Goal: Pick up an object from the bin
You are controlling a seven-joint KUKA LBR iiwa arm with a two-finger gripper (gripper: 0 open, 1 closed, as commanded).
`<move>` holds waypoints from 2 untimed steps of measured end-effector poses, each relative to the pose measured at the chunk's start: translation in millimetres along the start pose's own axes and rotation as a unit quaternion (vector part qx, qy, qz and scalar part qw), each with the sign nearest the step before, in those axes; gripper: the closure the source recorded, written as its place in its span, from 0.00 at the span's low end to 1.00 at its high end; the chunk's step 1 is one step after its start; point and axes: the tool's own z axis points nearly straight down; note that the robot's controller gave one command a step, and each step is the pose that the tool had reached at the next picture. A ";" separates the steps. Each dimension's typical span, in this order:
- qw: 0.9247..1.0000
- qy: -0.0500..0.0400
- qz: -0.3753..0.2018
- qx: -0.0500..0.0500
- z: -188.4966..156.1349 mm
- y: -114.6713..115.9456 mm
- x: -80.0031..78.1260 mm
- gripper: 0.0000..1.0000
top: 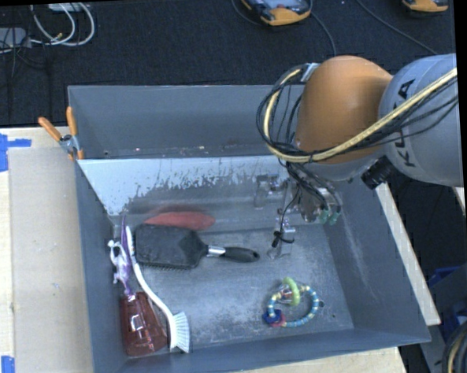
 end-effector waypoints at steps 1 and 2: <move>1.000 -0.004 0.001 0.000 -4.9 -0.1 -1.1 0.00; 1.000 -0.003 0.015 0.000 76.6 -42.3 10.1 0.00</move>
Offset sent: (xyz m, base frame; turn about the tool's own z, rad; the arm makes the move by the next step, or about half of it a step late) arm -0.0214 -0.0793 -0.1458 0.0521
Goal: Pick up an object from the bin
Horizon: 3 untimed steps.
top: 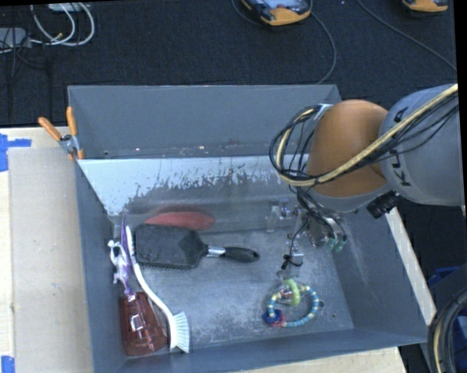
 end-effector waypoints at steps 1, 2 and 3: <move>1.000 0.002 -0.018 0.000 10.7 -14.8 13.6 0.00; 0.988 0.001 -0.154 0.000 8.2 -39.1 43.4 0.00; 0.989 0.001 -0.146 0.000 59.2 -42.2 49.7 0.00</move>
Offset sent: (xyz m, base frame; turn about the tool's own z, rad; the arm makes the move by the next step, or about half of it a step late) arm -0.0458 -0.0402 -0.0074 -0.3094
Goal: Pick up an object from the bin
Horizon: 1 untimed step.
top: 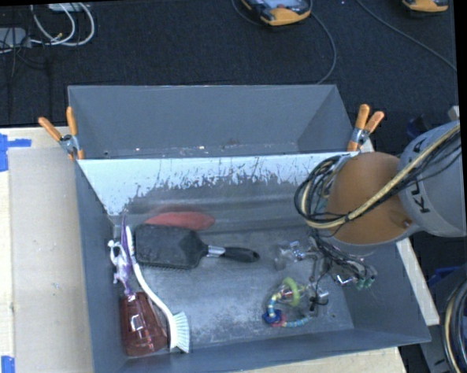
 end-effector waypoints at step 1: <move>0.997 0.001 -0.082 0.000 15.2 11.1 9.3 1.00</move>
Offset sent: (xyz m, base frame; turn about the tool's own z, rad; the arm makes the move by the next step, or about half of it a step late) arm 0.0000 0.0000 0.0000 0.0000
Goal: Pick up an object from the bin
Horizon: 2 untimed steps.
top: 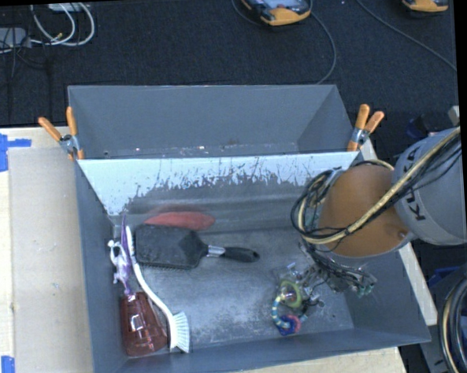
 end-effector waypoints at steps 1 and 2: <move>1.000 0.001 -0.012 -0.001 -3.9 2.4 1.9 1.00; 1.000 0.001 -0.011 -0.001 -8.8 2.5 1.7 1.00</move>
Offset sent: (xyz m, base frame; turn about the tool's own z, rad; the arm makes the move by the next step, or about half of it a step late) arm 0.0001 -0.0001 0.0253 0.0000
